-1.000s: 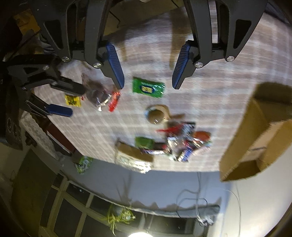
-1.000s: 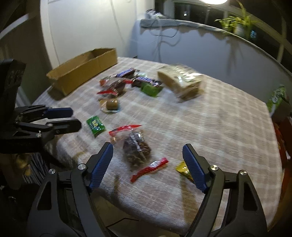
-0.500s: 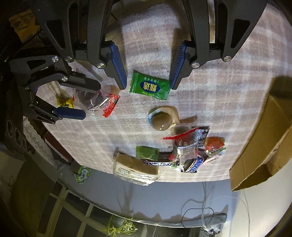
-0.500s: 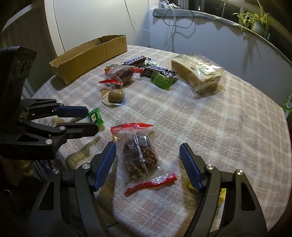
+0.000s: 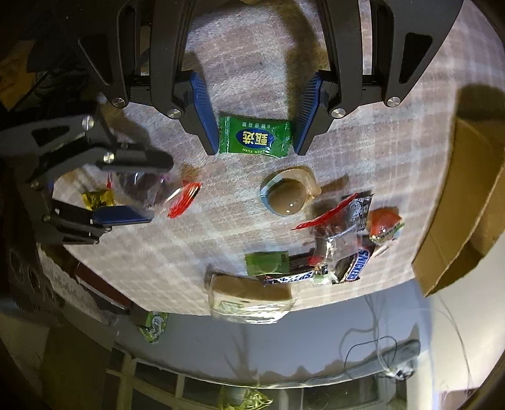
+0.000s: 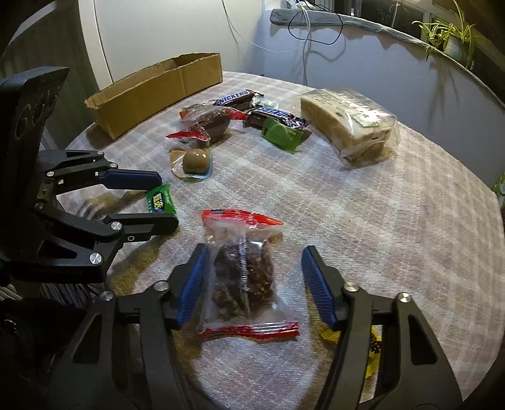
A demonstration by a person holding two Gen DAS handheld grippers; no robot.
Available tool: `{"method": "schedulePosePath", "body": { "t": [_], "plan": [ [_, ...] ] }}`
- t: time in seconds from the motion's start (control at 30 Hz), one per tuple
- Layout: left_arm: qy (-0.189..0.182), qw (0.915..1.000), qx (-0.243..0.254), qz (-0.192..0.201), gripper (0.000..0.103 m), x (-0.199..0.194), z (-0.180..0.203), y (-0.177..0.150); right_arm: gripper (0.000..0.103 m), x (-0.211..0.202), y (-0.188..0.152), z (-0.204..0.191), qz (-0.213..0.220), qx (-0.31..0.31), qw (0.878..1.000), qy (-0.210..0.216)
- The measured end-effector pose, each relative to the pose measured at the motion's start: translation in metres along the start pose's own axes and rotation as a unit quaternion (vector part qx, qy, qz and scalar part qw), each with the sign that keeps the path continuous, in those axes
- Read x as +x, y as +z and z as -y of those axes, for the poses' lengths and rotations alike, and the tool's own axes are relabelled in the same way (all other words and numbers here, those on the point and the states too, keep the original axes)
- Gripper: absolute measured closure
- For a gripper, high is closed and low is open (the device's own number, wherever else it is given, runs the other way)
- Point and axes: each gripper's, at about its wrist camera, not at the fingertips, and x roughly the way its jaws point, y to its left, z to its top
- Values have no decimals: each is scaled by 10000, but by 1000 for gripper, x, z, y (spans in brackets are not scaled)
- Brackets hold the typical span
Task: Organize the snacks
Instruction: 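Grasp the green candy packet with left tool while right tool grasps the nut bag, then carry both snacks over the cardboard box and open both tools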
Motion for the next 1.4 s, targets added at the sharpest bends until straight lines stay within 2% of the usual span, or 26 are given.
{"method": "schedulePosePath", "body": {
  "t": [0.07,0.2,0.3,0.6,0.93,1.2,1.4],
  "plan": [
    [26,10000,18,37,56,-1,1,-1,50,-1,-1,2,3,35,10000,-10],
    [67,9999,6,134,66,-3,1,-4,59,-2,-1,4,-10,86,10000,-10],
    [127,9997,79,195,67,-3,4,-5,63,-2,-1,4,-3,119,9999,-21],
    [182,9991,193,321,68,-6,8,-9,65,-7,-3,10,89,414,9991,79],
    [-18,9988,-210,442,68,-18,-6,-3,65,-18,7,9,288,472,9984,124],
    [-25,9965,-406,726,68,-35,-23,7,65,-25,33,-3,433,321,9984,171],
    [134,9934,-581,976,68,-52,-50,12,65,-23,64,-21,565,47,9982,205]
  ]
}}
